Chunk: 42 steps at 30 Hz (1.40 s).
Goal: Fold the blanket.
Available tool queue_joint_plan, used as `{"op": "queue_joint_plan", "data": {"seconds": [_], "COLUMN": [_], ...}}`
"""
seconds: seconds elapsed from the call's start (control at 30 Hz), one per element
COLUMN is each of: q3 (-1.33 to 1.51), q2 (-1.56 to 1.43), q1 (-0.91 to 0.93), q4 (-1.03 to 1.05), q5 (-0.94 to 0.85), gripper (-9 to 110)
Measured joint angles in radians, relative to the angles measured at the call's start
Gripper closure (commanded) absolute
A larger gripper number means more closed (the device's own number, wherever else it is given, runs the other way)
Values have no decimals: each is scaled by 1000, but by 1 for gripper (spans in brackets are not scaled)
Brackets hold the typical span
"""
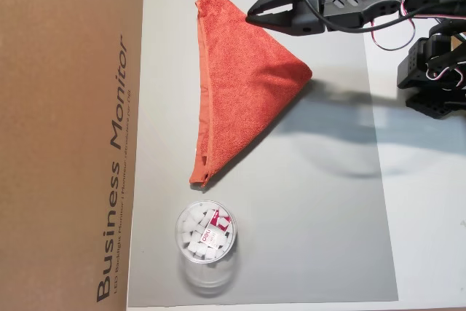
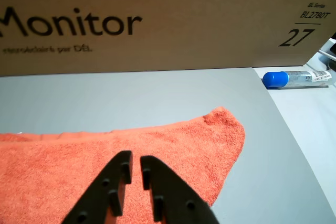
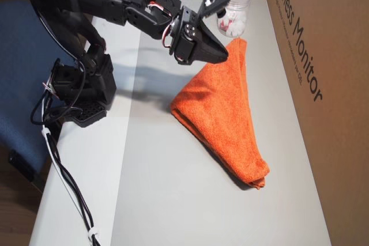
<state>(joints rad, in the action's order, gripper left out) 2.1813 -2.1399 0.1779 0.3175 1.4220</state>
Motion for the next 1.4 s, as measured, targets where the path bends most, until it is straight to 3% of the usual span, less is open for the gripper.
{"op": "queue_joint_plan", "data": {"seconds": [0.33,1.0,1.4], "q3": [249,296,525], "q2": [-296,-707,-950], "q1": [-58,-150,-150], "q4": [6,664,724], "q5": [0,-5,-2], "gripper": [102,102,102]}}
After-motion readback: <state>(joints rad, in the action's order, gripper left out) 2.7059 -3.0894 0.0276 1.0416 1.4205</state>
